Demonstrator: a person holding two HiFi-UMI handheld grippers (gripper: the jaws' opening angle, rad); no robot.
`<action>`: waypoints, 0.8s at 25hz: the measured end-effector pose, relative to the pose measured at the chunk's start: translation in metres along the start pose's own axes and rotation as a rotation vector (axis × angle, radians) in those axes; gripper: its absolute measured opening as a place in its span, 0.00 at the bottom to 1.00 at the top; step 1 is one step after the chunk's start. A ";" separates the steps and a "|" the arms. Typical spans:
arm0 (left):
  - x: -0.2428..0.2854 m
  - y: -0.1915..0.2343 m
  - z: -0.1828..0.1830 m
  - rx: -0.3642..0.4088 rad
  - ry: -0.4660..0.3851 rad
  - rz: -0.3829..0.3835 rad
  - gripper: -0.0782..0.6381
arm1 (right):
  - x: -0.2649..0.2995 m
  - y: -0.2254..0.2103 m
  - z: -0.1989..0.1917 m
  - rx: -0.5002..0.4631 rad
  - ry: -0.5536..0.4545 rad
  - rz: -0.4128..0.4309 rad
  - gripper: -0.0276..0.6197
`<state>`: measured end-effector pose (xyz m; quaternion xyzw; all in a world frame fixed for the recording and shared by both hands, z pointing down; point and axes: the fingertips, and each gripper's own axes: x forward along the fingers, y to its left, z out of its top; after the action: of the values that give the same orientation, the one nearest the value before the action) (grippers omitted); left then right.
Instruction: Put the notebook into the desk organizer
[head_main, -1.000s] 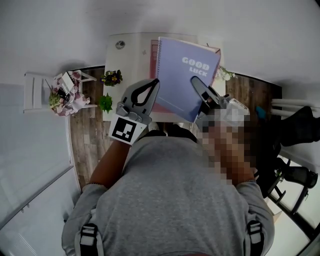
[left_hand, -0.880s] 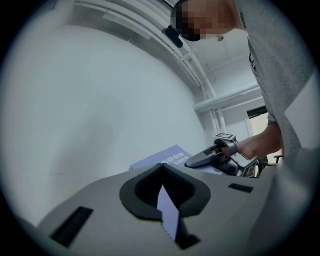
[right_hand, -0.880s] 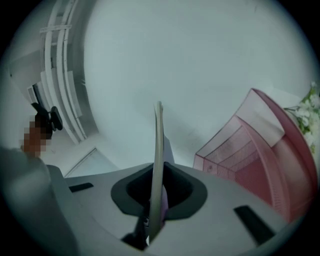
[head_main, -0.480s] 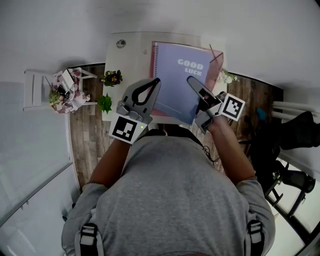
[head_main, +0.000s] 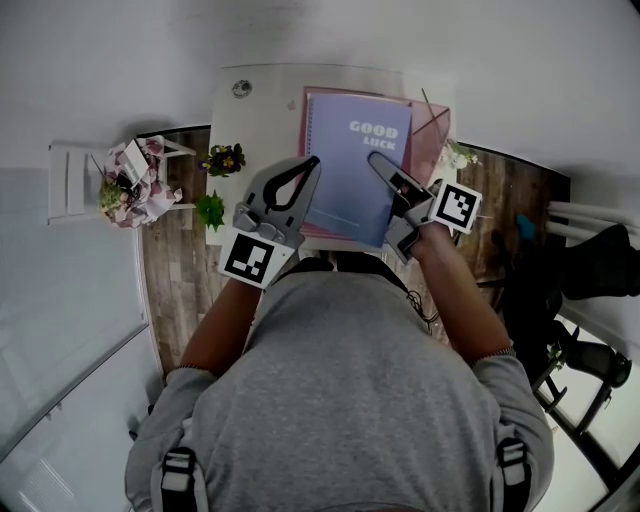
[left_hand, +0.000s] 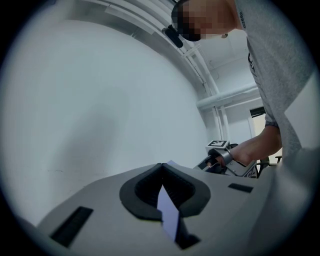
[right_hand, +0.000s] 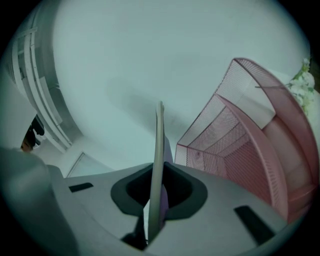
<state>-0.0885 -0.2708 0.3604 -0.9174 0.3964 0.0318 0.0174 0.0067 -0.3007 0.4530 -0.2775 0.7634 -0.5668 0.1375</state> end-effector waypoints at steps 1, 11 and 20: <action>0.001 0.001 0.000 -0.001 0.000 0.001 0.14 | 0.001 -0.002 0.000 -0.004 0.006 -0.009 0.11; 0.006 0.008 -0.003 -0.012 0.004 0.004 0.14 | 0.006 -0.039 -0.001 -0.095 0.072 -0.220 0.09; 0.005 0.007 -0.005 -0.016 0.004 -0.002 0.14 | 0.014 -0.051 -0.006 -0.221 0.116 -0.272 0.09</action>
<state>-0.0897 -0.2799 0.3654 -0.9179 0.3953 0.0333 0.0095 0.0057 -0.3147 0.5048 -0.3585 0.7830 -0.5080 -0.0159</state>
